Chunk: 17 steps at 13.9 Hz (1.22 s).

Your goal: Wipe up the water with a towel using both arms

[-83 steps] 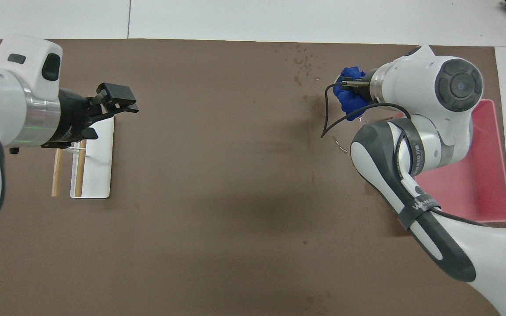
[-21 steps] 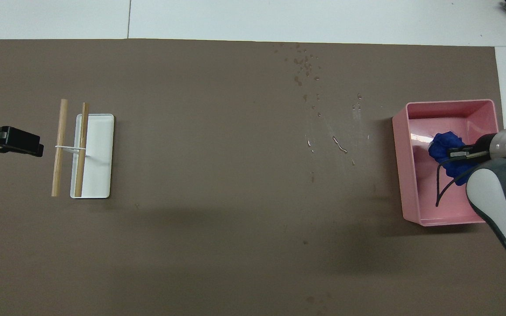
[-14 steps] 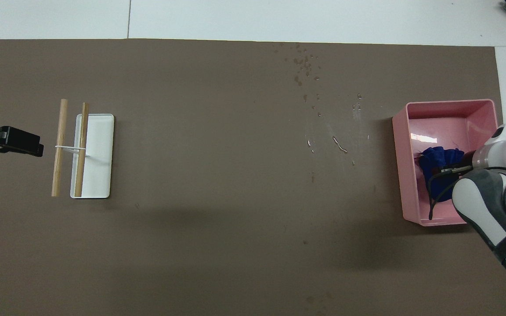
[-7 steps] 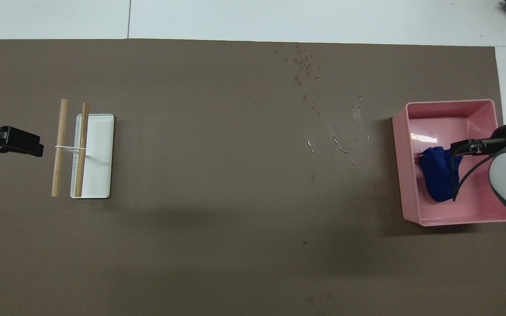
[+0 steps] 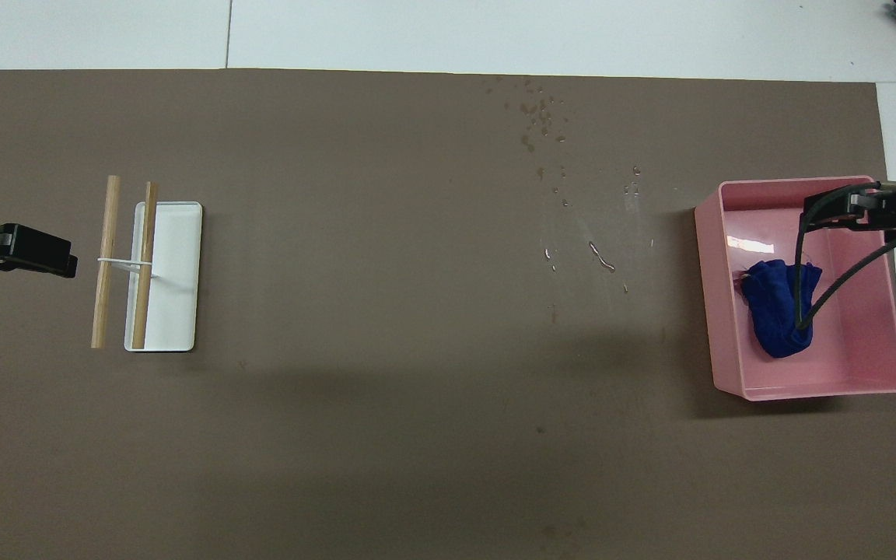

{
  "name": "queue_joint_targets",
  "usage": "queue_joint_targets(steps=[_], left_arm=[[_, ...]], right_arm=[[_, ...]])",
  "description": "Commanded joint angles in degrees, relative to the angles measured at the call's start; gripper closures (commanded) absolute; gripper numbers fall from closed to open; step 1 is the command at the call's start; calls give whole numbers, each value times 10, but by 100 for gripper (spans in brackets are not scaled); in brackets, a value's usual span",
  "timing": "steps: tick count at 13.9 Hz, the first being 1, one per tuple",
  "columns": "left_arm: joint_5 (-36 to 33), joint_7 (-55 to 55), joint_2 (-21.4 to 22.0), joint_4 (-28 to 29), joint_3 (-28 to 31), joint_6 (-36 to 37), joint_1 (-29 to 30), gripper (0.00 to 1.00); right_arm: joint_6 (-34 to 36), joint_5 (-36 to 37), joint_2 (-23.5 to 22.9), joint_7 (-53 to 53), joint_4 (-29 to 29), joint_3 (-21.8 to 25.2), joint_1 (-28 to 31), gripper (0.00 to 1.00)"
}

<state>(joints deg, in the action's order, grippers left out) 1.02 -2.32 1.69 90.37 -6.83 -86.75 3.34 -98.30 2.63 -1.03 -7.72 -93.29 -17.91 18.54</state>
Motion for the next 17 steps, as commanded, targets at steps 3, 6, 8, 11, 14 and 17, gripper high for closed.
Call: queue_joint_targets(steps=[3,6,8,11,14,17], left_arm=[[5,-5,17,19,2,-7,1,0],[4,-5,17,19,2,-7,1,0],[5,-5,17,19,2,-7,1,0],[5,-5,17,19,2,-8,1,0],[5,-5,17,19,2,-7,1,0],[4,-5,17,19,2,-7,1,0]], right_arm=[[71,3,-12,-8,72,-14,-7,0],[99,-2,-12,-6,86,-14,-9,0],[121,-1,-6,-1,86,18,-52,0],[137,0,2,2,94,140,-155,0],[138,-6,3,2,86,160,-162,0],[139,-10,7,7,79,159,-156,0]])
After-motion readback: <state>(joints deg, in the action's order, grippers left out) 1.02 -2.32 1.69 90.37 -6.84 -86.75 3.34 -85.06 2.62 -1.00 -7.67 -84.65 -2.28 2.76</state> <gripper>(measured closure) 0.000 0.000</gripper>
